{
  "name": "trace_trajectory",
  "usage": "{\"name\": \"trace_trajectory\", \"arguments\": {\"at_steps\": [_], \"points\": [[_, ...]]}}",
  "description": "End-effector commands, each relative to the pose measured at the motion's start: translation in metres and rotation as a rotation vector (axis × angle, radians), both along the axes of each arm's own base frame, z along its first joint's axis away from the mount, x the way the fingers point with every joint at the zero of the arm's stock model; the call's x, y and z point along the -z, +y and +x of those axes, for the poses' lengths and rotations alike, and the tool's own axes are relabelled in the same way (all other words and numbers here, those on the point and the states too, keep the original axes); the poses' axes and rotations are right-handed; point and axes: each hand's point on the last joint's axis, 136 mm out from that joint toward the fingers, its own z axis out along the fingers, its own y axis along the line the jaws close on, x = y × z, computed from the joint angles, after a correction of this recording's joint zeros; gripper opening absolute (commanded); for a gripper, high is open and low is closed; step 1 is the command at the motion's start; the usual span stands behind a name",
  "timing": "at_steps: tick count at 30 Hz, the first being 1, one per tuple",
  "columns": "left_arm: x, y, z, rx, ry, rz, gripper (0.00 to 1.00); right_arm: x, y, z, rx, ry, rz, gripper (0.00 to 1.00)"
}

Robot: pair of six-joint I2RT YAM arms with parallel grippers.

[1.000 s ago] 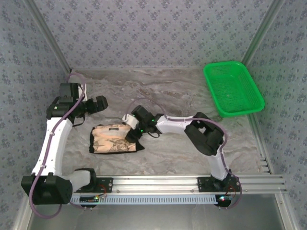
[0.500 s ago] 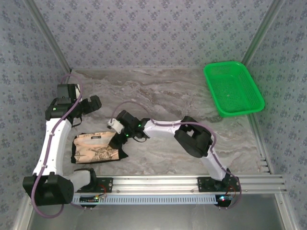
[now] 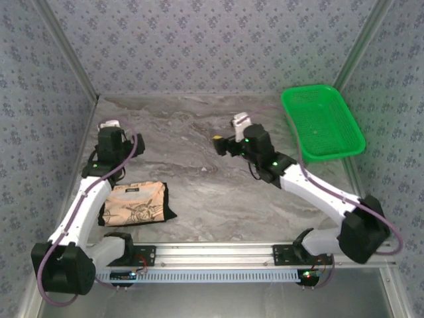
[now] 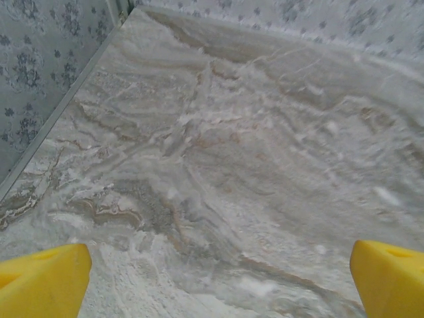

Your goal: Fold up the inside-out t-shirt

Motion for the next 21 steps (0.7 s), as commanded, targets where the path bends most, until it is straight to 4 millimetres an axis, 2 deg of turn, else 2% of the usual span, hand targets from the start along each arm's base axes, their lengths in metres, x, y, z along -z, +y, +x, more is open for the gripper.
{"name": "trace_trajectory", "arguments": {"at_steps": [1,2,4,8,11,14,15,17,19,21], "points": [[0.009,0.013,0.019,-0.046,-0.094,0.098,1.0,0.037,-0.081,0.008,0.216,0.039,-0.109,1.0],[0.019,0.014,0.021,-0.043,-0.092,0.106,1.0,0.046,-0.103,0.009,0.254,0.063,-0.071,1.0],[0.041,0.003,0.026,0.071,-0.105,0.142,1.0,0.069,-0.153,0.007,0.387,0.139,0.013,1.0],[0.065,-0.001,0.029,0.097,-0.129,0.13,1.0,0.111,-0.201,0.006,0.391,0.12,-0.035,1.0],[0.079,-0.006,0.037,0.152,-0.157,0.187,1.0,0.117,-0.213,0.009,0.399,0.141,-0.035,1.0],[0.088,-0.007,0.044,0.173,-0.179,0.236,1.0,0.122,-0.21,0.021,0.356,0.067,-0.049,1.0],[0.093,-0.006,0.047,0.173,-0.175,0.231,1.0,0.127,-0.21,0.025,0.349,0.093,-0.084,1.0],[0.096,0.003,0.05,0.139,-0.161,0.203,1.0,0.143,-0.214,0.029,0.359,0.111,-0.132,1.0],[0.101,0.011,0.051,0.122,-0.173,0.157,1.0,0.146,-0.21,0.032,0.315,0.033,-0.147,1.0],[0.11,0.02,0.049,0.093,-0.197,0.127,1.0,0.154,-0.212,0.033,0.308,0.044,-0.128,1.0]]}}
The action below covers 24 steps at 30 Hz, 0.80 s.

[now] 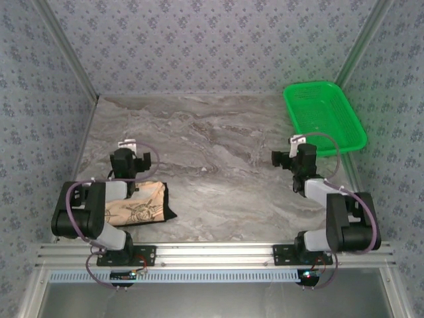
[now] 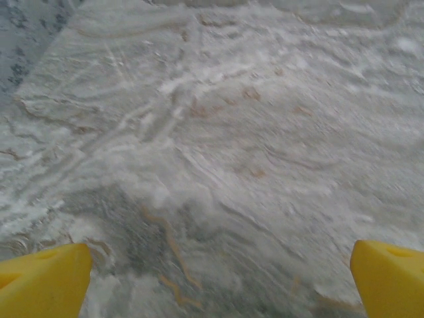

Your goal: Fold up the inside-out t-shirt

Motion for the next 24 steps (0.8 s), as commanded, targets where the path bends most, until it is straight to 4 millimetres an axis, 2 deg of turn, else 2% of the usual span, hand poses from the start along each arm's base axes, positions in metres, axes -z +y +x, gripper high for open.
{"name": "trace_trajectory", "arguments": {"at_steps": [1,4,6,24], "points": [[-0.016,0.004,0.008,0.002,-0.13,-0.051,1.0,-0.01,0.001,0.01,-0.054,-0.082,-0.011,1.0],[-0.014,0.0,0.01,0.026,-0.103,-0.058,1.0,-0.002,-0.007,0.012,-0.041,-0.092,0.034,1.0],[-0.013,0.0,0.01,0.027,-0.1,-0.059,1.0,0.004,-0.027,0.012,0.078,-0.119,0.038,1.0],[-0.013,0.0,0.01,0.028,-0.095,-0.058,1.0,0.004,-0.025,0.012,0.075,-0.109,0.02,1.0]]}}
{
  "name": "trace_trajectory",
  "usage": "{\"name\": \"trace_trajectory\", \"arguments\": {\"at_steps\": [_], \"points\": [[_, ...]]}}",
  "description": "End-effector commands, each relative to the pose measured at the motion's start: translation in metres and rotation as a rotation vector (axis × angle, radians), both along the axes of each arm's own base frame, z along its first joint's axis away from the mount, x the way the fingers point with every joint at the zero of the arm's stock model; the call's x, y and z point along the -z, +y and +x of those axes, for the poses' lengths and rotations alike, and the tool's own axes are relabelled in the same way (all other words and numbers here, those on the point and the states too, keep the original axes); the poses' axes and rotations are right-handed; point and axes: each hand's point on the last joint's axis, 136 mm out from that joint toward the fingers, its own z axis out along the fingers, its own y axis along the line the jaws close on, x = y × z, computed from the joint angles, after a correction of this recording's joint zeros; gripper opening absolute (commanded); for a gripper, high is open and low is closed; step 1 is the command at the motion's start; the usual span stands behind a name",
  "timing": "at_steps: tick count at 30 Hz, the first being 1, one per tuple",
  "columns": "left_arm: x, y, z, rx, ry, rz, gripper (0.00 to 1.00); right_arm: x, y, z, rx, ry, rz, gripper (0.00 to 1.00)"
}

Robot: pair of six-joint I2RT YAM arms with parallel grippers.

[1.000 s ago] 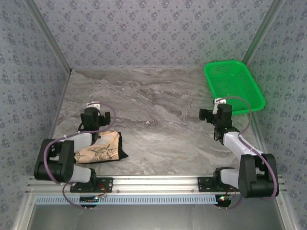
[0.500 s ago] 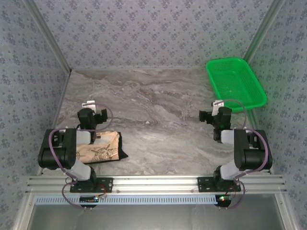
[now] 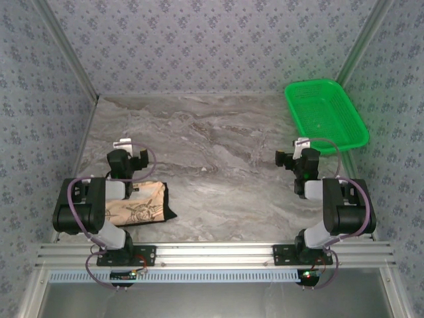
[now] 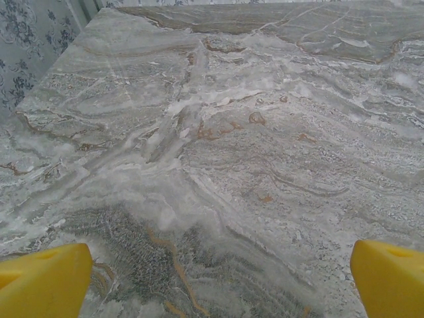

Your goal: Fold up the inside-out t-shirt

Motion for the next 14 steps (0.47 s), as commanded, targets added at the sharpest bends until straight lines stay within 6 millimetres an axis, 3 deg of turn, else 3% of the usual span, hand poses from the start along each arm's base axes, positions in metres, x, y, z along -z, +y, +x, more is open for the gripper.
{"name": "trace_trajectory", "arguments": {"at_steps": [1,14], "points": [[-0.0086,-0.0028,0.0048,0.012,-0.04,-0.021,1.0,-0.0048,-0.0036,0.0027,0.021,-0.027,-0.001,1.0],[-0.0091,-0.0028,0.0048,0.012,-0.041,-0.02,1.0,-0.0049,-0.0037,0.0022,0.022,-0.029,-0.004,1.0]]}}
